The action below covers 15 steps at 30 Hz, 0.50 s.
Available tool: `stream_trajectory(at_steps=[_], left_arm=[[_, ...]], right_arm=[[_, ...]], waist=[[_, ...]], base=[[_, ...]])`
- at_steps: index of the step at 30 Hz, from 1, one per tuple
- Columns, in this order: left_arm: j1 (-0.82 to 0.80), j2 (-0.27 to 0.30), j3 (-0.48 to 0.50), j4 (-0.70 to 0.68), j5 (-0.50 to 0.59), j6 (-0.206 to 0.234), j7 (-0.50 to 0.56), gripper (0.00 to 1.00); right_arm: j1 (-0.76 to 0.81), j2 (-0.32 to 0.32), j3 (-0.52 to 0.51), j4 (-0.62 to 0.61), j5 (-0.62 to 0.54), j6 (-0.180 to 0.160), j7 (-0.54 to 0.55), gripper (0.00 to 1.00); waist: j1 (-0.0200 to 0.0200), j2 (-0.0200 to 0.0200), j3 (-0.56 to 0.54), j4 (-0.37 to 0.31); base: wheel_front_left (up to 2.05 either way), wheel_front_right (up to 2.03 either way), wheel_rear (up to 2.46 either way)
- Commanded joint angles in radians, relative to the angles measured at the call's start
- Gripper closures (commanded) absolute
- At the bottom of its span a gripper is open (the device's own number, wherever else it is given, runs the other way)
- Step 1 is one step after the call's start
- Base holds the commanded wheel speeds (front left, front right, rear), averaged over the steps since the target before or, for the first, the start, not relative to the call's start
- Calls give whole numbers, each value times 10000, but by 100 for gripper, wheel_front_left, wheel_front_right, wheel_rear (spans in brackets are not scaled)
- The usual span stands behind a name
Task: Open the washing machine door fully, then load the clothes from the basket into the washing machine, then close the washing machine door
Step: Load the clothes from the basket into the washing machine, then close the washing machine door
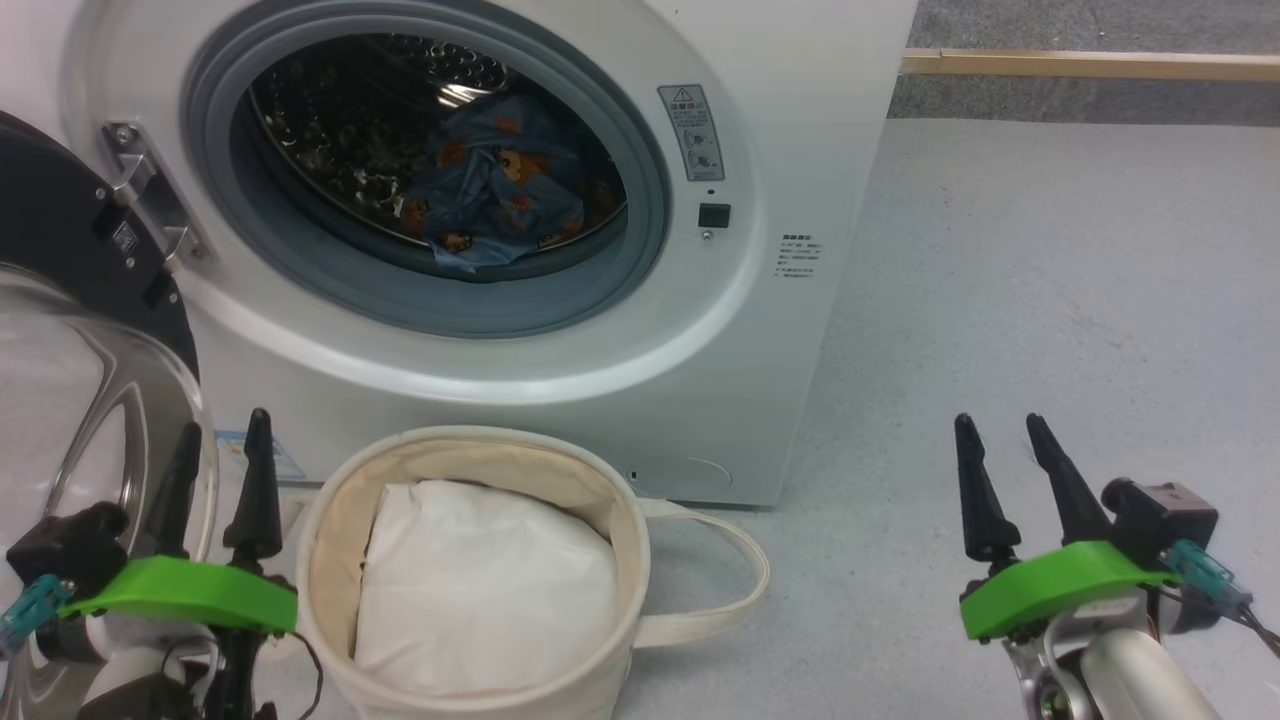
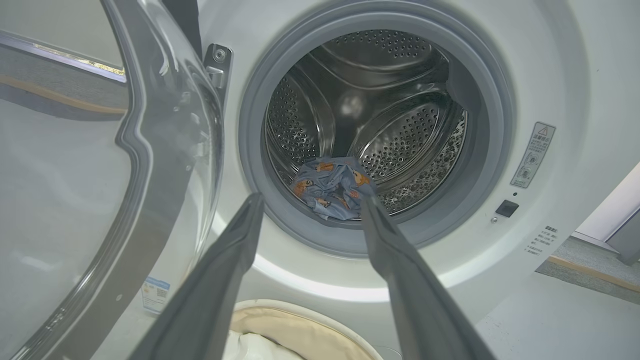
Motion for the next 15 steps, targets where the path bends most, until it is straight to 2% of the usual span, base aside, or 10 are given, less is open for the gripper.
stream_trajectory(at_steps=[1,15], left_arm=[[-229,299,394,-363,60,-57,-118,0],[-235,175,426,-420,-34,-57,-118,0]], right_arm=[[-60,-170,65,-268,-50,2,-122,0],[9,-117,111,-432,-32,2,-122,0]], waist=[[0,-1,-11,-7],[0,-1,10,-136]], base=[[0,0,0],[0,0,0]])
